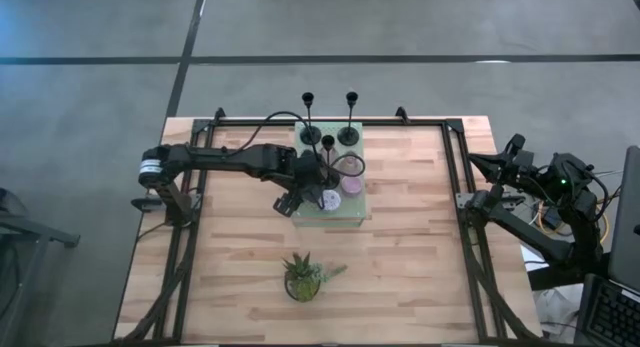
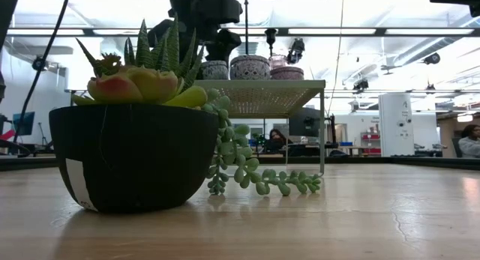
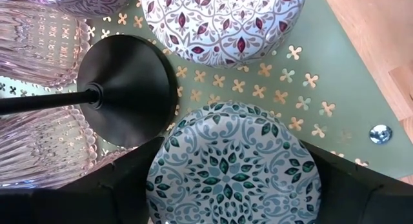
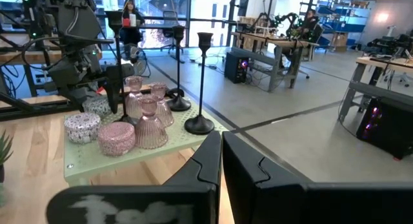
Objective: Pick & Place candle stick holders
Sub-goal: Put the blue scented candle on the shelf
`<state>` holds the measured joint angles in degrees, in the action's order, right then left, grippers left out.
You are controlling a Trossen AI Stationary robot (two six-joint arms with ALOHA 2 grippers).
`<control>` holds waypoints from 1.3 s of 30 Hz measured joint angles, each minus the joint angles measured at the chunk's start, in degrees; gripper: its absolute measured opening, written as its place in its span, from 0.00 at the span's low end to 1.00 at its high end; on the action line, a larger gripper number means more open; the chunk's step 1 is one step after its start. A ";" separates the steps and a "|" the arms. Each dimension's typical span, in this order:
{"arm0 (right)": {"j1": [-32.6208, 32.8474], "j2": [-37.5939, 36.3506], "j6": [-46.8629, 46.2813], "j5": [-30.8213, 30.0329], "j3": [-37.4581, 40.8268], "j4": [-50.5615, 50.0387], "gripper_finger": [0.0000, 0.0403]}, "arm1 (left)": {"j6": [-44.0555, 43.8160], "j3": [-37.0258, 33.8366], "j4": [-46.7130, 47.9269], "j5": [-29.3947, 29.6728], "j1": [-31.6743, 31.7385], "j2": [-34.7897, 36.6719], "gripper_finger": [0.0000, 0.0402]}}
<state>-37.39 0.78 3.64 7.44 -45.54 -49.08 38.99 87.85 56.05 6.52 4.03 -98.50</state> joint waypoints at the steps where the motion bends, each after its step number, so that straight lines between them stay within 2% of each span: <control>1: 0.00 0.00 0.00 0.02 0.00 0.00 0.02 | -0.05 0.00 0.00 0.00 0.00 0.00 0.80; 18: -0.01 0.00 0.00 0.02 0.00 0.02 0.02 | -1.14 0.00 -0.36 0.08 0.02 -0.04 0.85; 32: -0.01 0.02 0.00 0.01 0.00 0.00 0.02 | -1.98 0.00 -0.81 1.11 0.09 -0.04 0.95; 39: 0.00 0.00 0.00 0.02 0.00 0.00 0.02 | -1.98 0.00 -0.70 1.54 0.07 0.05 0.96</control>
<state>-37.39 0.78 3.64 7.46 -45.54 -49.08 37.01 87.85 55.35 8.06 4.10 -98.45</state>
